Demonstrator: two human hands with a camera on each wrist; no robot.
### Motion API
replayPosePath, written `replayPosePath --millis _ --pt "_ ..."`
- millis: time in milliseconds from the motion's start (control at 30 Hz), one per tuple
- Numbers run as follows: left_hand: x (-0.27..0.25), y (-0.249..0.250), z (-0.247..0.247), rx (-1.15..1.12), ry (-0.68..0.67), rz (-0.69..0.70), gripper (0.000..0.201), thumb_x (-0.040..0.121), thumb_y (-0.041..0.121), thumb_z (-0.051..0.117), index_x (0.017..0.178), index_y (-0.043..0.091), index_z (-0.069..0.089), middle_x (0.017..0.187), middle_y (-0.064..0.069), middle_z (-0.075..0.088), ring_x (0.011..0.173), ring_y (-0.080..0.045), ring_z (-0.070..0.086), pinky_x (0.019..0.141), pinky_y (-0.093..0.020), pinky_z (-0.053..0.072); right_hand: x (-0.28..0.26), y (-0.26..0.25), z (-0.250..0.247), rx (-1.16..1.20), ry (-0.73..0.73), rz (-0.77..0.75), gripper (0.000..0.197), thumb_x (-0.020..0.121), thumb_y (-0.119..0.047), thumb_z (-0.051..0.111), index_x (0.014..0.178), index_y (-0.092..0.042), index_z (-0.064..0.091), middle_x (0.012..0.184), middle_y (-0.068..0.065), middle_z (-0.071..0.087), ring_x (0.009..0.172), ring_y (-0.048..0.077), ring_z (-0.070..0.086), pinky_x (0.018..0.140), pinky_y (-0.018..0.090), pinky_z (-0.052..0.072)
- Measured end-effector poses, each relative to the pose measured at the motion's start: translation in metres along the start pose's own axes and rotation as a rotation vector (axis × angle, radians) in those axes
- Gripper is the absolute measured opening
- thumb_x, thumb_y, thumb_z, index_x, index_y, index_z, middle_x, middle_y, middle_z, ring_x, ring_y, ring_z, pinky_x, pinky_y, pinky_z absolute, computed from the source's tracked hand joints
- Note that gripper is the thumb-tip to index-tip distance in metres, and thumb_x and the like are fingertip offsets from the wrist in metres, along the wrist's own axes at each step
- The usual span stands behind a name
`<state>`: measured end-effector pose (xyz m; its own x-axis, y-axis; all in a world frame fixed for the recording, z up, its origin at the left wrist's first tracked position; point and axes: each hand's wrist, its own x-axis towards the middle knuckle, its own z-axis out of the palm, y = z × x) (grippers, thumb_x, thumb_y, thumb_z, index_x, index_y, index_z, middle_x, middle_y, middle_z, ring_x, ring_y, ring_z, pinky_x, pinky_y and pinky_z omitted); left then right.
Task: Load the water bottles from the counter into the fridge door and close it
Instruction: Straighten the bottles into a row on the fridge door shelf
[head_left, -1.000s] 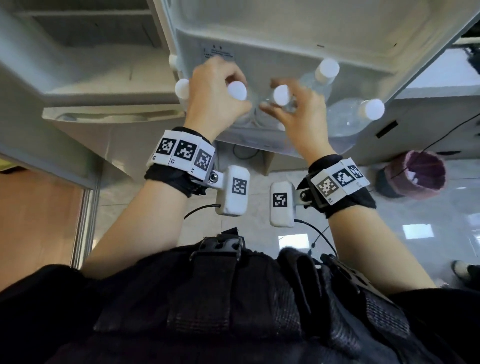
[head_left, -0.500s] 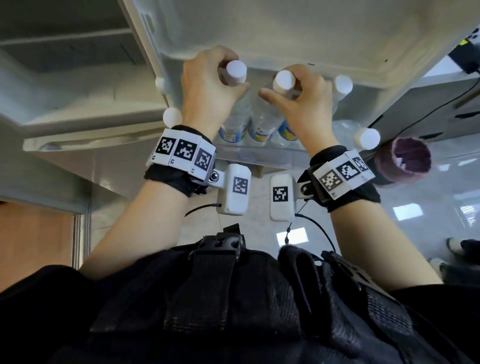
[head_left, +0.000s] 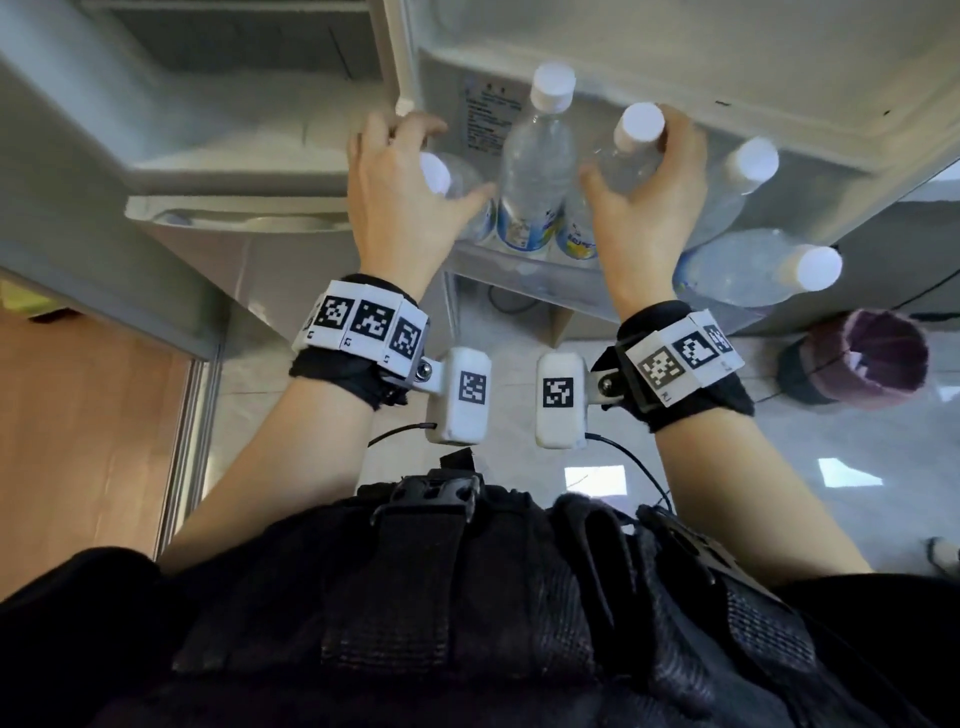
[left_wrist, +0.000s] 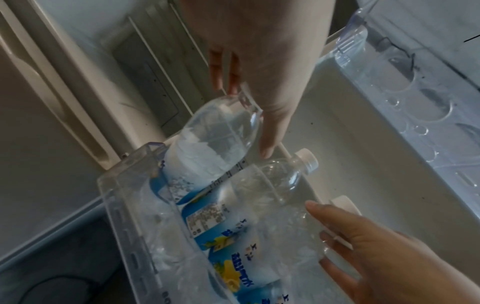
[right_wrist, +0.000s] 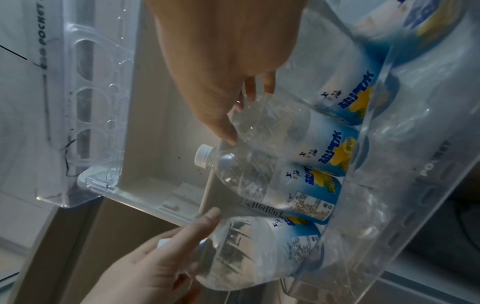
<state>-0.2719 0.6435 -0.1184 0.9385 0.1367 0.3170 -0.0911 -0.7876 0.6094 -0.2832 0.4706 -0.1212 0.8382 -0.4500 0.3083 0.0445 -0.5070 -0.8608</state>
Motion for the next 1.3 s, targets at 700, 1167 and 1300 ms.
replayPosePath --millis 700,1167,1300 --pt "0.027 0.022 0.027 -0.33 0.2 0.019 0.029 0.061 0.021 0.076 0.086 0.011 0.064 0.086 -0.003 0.069 0.077 -0.017 0.061 0.066 -0.017 0.038 -0.025 0.022 -0.043 -0.049 0.418 0.049 0.04 0.07 -0.01 0.059 0.109 -0.004 0.061 0.109 0.004 0.064 0.103 0.022 0.061 0.09 0.03 0.052" --pt "0.027 0.041 0.032 -0.427 0.048 0.285 0.022 0.074 0.018 0.069 0.095 0.01 0.068 0.096 -0.005 0.065 0.071 -0.01 0.059 0.074 -0.011 0.048 0.017 0.02 -0.05 0.043 0.201 0.09 0.024 0.078 -0.01 0.073 0.085 -0.012 0.05 0.084 0.005 0.051 0.057 0.032 0.066 0.04 0.013 0.045" --pt "0.023 0.056 0.033 -0.476 -0.24 0.458 0.033 0.072 0.026 0.077 0.1 0.012 0.068 0.097 -0.001 0.064 0.066 -0.015 0.06 0.069 -0.021 0.05 0.035 0.018 -0.047 -0.032 0.113 0.126 0.025 0.075 -0.013 0.073 0.082 -0.012 0.049 0.077 -0.002 0.05 0.054 0.029 0.066 0.041 0.026 0.052"
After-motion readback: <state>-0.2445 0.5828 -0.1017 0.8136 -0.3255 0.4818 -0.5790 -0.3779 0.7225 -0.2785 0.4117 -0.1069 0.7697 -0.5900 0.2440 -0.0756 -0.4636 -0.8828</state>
